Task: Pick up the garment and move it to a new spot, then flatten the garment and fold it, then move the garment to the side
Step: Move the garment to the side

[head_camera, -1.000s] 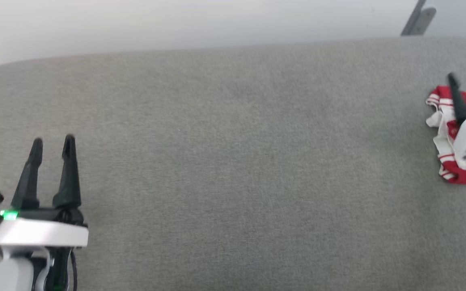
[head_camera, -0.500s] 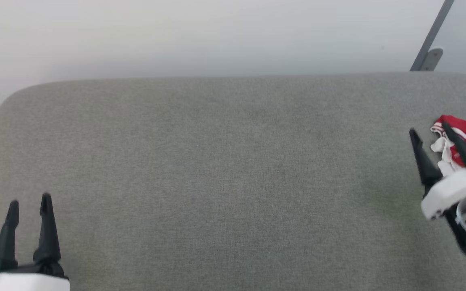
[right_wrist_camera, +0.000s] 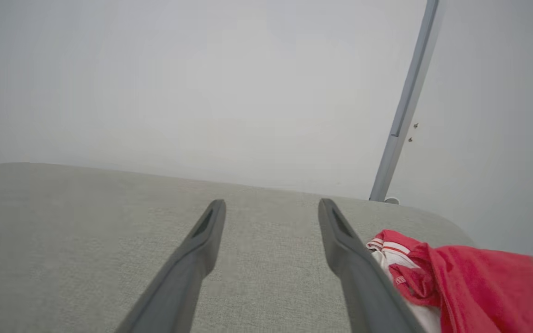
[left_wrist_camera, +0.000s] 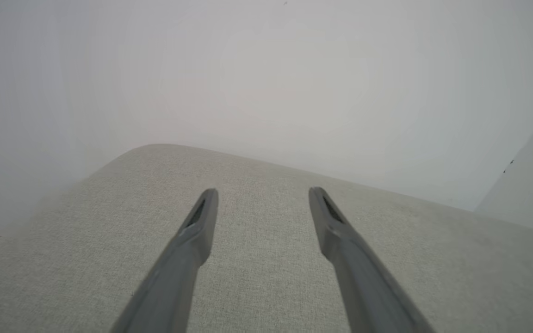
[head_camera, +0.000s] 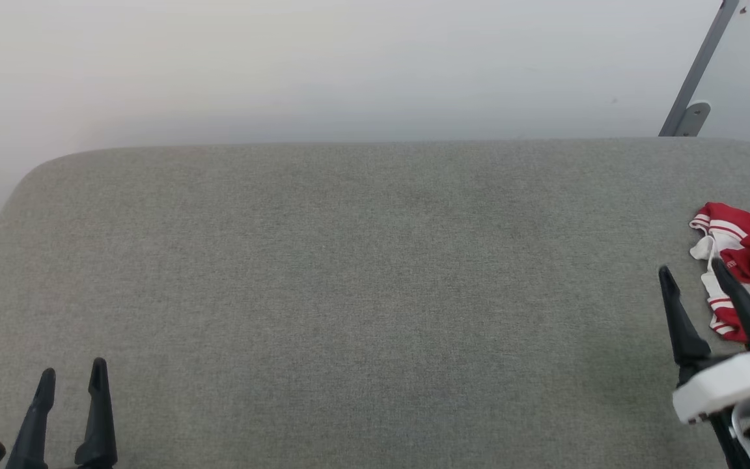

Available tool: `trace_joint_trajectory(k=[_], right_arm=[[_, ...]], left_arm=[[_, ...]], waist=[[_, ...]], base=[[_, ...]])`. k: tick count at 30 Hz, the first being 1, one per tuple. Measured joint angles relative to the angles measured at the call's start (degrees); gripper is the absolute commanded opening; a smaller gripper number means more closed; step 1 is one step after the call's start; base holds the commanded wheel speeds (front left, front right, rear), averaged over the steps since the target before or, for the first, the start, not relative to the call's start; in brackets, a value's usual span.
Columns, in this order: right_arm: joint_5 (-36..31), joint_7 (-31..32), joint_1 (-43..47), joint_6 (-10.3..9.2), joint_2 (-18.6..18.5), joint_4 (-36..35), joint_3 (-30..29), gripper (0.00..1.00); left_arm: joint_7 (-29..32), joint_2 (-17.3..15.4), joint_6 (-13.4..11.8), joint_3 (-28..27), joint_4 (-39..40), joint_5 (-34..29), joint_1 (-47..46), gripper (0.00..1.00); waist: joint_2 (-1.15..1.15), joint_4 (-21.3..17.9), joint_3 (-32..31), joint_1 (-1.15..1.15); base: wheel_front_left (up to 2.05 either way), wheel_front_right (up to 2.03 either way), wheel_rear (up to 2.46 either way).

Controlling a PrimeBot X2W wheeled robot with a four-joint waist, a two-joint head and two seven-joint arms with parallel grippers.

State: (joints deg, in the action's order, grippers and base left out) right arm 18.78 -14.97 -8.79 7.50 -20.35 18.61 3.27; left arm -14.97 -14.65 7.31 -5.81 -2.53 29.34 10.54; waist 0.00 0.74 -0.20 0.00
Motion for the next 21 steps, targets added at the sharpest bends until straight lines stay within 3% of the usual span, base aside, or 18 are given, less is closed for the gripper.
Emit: trace_joint_trajectory(k=[7, 21], right_arm=[[-2.4, 0.0, 6.17, 0.0, 3.09, -7.3, -4.24, 1.0], [-3.64, 0.0, 13.93, 0.0, 8.09, -13.03, -8.37, 1.0]], left_arm=[[0.0, -0.75, 0.0, 1.53, -1.05, -0.11, 0.35, 1.0], [0.0, -1.02, 0.0, 3.16, -2.04, -0.05, 0.48, 1.0]], waist=[[0.0, -0.43, -0.16, 0.0], [0.0, -1.02, -1.11, 0.0]], base=[[0.0, 0.0, 0.0], [0.0, 0.0, 0.0]])
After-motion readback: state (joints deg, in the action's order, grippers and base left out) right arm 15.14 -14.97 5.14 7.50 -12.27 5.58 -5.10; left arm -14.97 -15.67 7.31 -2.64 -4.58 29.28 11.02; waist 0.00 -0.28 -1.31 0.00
